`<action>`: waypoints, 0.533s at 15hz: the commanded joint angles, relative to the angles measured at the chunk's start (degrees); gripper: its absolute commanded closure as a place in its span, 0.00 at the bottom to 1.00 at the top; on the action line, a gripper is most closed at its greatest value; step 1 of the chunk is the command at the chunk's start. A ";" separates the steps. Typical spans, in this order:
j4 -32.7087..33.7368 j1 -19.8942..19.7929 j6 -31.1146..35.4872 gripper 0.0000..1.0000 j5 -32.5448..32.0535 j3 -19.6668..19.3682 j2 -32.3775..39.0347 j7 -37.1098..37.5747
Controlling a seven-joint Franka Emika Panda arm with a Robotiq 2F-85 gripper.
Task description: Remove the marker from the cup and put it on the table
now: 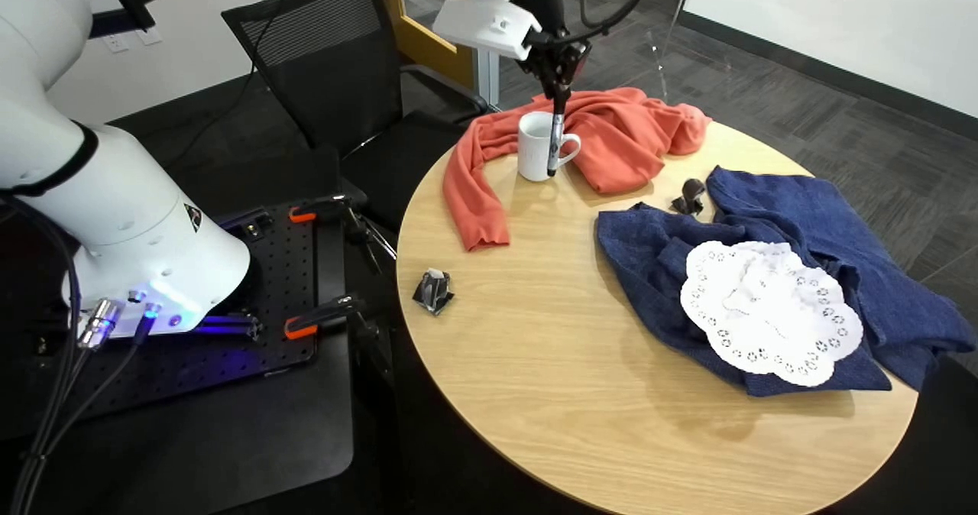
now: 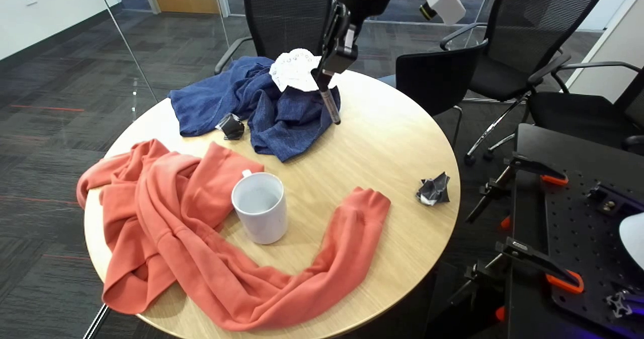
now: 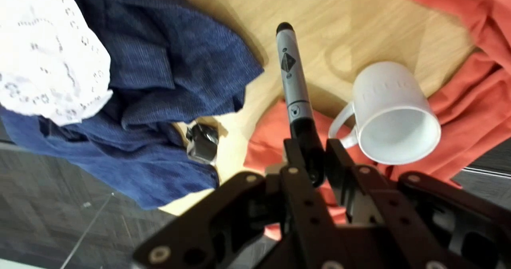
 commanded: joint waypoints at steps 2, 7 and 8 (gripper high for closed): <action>-2.08 -0.47 -5.64 0.95 -11.61 -2.55 -0.79 14.14; -1.04 0.40 -11.68 0.95 -22.95 -2.77 1.71 28.46; -0.63 0.63 -12.69 0.95 -25.31 -2.82 2.71 31.09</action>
